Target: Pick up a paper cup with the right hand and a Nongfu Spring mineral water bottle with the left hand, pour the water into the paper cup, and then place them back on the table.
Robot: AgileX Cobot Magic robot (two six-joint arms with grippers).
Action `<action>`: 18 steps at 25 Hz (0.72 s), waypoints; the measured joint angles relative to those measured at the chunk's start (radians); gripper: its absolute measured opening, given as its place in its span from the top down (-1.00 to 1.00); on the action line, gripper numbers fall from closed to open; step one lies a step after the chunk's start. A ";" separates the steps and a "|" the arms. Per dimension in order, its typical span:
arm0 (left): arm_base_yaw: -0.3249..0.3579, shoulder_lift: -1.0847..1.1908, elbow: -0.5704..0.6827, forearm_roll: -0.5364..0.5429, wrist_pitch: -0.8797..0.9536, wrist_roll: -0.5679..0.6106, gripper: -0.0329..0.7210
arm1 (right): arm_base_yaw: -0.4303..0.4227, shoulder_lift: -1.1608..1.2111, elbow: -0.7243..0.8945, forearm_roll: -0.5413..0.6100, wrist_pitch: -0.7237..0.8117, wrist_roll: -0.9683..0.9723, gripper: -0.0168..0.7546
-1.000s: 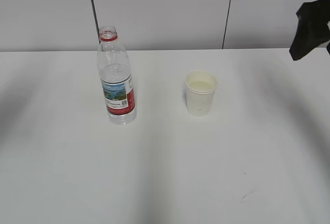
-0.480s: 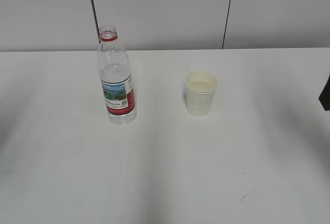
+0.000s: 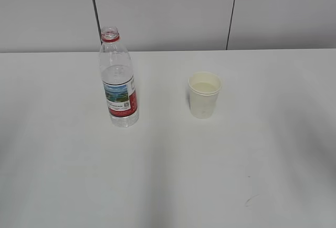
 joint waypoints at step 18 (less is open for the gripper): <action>0.000 -0.383 0.126 -0.055 -0.127 0.000 -0.49 | 0.000 -0.346 0.289 -0.001 -0.056 -0.002 -0.55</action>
